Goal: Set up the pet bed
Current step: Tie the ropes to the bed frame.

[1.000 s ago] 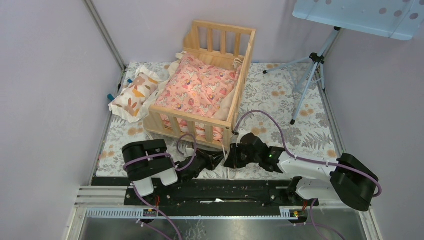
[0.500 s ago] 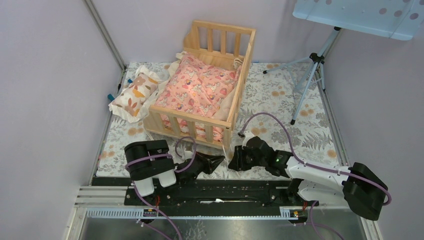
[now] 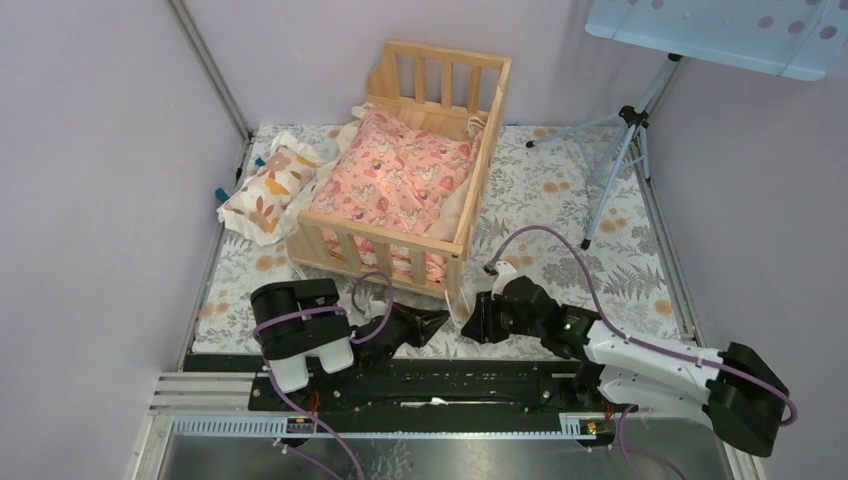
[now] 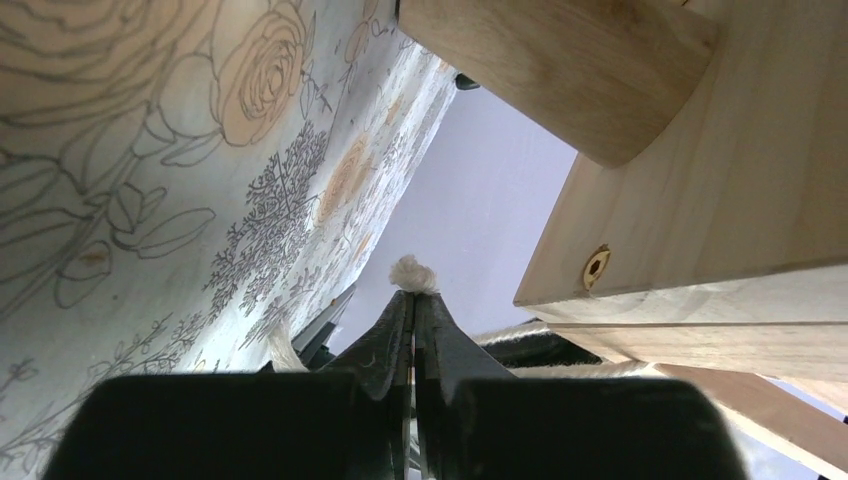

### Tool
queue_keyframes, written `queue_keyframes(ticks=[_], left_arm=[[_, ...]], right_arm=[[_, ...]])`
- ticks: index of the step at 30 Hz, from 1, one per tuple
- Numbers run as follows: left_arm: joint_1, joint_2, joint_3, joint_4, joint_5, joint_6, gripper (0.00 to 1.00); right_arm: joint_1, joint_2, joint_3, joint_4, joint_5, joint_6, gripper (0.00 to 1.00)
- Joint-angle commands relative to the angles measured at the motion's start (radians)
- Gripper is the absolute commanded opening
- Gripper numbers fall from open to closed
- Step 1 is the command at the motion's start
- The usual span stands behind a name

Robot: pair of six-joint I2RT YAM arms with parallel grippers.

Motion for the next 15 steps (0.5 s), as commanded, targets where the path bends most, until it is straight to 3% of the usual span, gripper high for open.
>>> queue_keyframes(ticks=[1, 7, 15], left_arm=[[0.022, 0.001, 0.003, 0.285, -0.032, -0.074, 0.00], [0.024, 0.009, 0.011, 0.286, -0.024, -0.074, 0.00], [0.025, 0.023, 0.027, 0.286, -0.007, -0.076, 0.00]], right_arm=[[0.014, -0.126, -0.012, -0.142, 0.040, -0.035, 0.36], [0.015, -0.234, -0.048, -0.190, 0.077, -0.030, 0.53], [0.016, -0.135, -0.078, -0.108, 0.045, -0.041, 0.62]])
